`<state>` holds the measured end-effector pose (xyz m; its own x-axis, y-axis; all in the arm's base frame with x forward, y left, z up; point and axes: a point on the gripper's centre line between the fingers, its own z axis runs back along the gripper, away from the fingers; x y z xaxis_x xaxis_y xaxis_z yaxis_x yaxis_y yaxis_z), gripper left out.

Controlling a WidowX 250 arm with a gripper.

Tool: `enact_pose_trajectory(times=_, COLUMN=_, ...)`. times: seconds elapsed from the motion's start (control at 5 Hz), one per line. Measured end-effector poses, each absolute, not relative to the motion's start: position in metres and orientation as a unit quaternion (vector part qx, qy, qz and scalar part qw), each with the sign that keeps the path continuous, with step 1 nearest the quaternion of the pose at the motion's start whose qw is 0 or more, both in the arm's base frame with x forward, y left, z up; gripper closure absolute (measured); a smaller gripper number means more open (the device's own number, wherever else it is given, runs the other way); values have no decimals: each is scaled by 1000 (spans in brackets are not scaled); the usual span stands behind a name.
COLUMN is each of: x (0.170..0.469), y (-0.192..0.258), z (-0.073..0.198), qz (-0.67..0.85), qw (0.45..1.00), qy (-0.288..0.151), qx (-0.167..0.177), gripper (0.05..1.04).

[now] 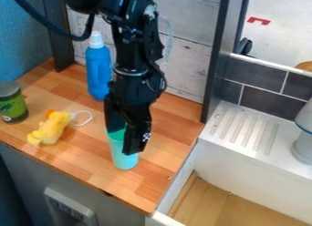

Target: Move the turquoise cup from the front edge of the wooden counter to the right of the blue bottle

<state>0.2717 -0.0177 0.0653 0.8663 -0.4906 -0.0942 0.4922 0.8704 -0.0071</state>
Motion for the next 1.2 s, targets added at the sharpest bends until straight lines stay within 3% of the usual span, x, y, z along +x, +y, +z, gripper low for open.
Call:
enact_pose_trajectory(times=0.4, x=275, y=-16, z=46, qz=-245, qw=968, qy=60, qx=13, gripper=120)
enact_pose_trajectory(times=1.0, x=271, y=-13, z=41, qz=-247, qw=965, qy=80, qx=18, gripper=844)
enact_pose_trajectory(times=1.2, x=267, y=-12, z=46, qz=-229, qw=969, qy=91, qx=24, gripper=956)
